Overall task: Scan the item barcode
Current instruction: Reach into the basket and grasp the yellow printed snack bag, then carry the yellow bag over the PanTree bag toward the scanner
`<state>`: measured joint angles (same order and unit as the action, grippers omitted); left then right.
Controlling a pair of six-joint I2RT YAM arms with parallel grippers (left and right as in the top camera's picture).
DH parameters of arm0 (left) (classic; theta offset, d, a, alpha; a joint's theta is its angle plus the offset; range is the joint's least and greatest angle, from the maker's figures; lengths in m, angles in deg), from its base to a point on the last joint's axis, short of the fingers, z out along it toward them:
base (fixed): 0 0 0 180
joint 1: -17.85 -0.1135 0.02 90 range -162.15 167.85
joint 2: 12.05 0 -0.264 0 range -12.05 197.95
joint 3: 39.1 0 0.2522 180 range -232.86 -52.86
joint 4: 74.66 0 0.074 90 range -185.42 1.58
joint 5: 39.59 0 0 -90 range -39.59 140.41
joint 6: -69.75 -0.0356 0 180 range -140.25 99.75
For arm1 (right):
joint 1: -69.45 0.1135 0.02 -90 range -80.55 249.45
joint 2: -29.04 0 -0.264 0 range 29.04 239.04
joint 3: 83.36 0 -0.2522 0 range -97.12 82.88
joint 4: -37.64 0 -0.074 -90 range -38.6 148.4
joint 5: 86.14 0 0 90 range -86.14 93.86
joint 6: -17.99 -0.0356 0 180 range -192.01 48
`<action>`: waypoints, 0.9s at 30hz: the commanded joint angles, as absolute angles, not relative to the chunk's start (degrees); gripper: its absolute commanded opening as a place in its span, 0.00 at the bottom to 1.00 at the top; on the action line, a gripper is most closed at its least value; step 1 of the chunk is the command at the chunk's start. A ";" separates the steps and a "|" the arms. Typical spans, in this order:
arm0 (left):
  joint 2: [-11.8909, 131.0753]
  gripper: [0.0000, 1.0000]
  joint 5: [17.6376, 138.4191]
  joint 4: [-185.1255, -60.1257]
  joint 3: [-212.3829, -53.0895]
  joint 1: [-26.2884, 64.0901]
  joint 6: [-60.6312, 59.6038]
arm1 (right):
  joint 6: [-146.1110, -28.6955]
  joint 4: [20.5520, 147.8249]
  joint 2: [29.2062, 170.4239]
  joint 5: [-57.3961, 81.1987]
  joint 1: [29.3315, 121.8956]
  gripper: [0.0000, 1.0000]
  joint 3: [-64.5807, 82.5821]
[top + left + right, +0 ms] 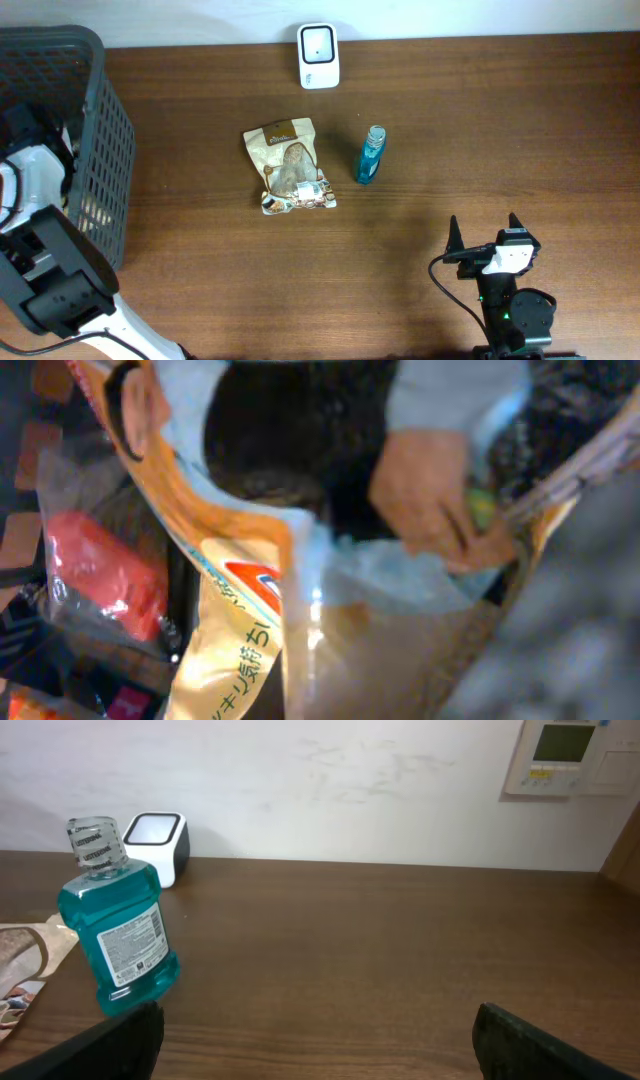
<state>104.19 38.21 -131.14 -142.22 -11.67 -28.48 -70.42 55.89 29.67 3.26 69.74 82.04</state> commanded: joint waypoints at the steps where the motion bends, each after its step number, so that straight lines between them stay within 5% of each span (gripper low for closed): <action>1: 98.05 0.00 46.95 -131.58 -149.13 -11.69 -23.06 | -70.33 56.07 29.23 3.17 69.37 0.98 82.56; 20: 60.54 0.00 86.20 -129.61 -156.52 -11.10 3.34 | -70.33 56.07 29.23 3.17 69.37 0.98 82.56; 27: 61.55 0.00 92.13 -136.17 -155.25 1.99 3.28 | -70.33 56.07 29.23 3.17 69.37 0.98 82.56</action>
<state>60.50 88.28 -134.68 -155.84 -4.45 1.68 -70.42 55.89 29.67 3.26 69.74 82.04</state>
